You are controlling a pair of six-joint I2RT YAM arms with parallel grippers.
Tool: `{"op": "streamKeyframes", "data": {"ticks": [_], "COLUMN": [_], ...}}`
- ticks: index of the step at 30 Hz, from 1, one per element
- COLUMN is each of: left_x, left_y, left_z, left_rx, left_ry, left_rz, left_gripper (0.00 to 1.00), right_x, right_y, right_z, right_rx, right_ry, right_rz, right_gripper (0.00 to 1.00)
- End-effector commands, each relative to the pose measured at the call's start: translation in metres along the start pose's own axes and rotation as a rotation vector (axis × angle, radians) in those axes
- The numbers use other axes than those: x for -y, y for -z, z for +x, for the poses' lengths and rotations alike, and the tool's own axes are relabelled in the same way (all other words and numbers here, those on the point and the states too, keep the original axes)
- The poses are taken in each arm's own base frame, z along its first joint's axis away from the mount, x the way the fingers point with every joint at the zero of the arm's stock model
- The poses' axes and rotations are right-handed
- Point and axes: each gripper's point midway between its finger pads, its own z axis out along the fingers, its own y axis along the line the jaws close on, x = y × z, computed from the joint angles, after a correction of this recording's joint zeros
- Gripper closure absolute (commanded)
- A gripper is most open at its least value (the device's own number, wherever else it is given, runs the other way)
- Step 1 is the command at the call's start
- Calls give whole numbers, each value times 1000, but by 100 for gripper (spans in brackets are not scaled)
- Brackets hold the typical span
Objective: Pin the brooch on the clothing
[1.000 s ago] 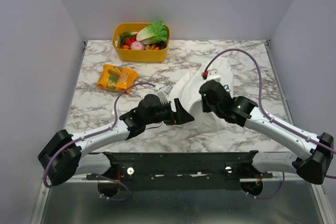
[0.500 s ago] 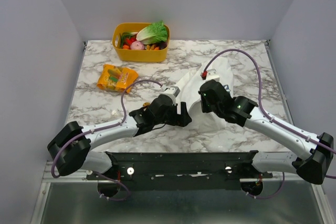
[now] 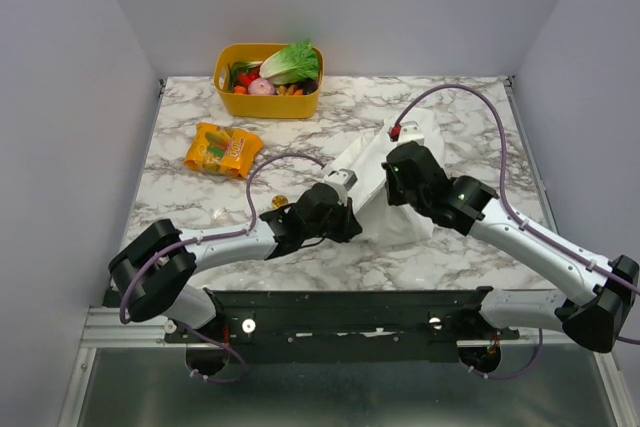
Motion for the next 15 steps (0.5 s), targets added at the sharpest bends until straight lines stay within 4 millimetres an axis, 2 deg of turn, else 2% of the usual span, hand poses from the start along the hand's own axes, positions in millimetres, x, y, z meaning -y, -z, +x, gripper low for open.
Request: {"op": "streamKeyframes", "data": {"ticks": [1, 2, 3, 4, 5, 6, 7, 10, 11, 14, 15], "left_x": [-7, -15, -21, -28, -41, -51, -69, -89, -105, -113, -107], "left_y": [20, 25, 32, 39, 45, 54, 62, 84, 94, 113, 117], "left_z": [-34, -44, -47, -57, -65, -66, -77, -91, -100, -118, -131], "left_rx": [84, 113, 103, 122, 146, 127, 150, 177, 200, 224, 243], "left_ry": [-48, -56, -63, -53, -34, -6, 45, 108, 128, 109, 92], "left_rz": [-113, -163, -203, -234, -304, -360, -408, -457, -492, -511, -498], "left_gripper": [100, 100, 100, 100, 100, 100, 100, 100, 100, 100, 100], "right_x": [-3, -7, -9, -10, -14, -14, -15, -20, -23, -21, -20], "right_y": [8, 9, 9, 9, 6, 1, -3, -13, -16, -18, -17], "right_z": [-23, -20, -17, -14, -11, 0, 5, 26, 31, 44, 47], "right_rx": [49, 39, 32, 28, 26, 1, -17, -90, -111, -138, -142], "right_ry": [0, 4, 14, 28, 27, 40, 49, 66, 69, 72, 71], "right_rz": [-44, -68, -85, -97, -116, -119, -122, -133, -146, -143, -145], "right_gripper": [83, 67, 61, 31, 21, 19, 17, 17, 17, 17, 18]}}
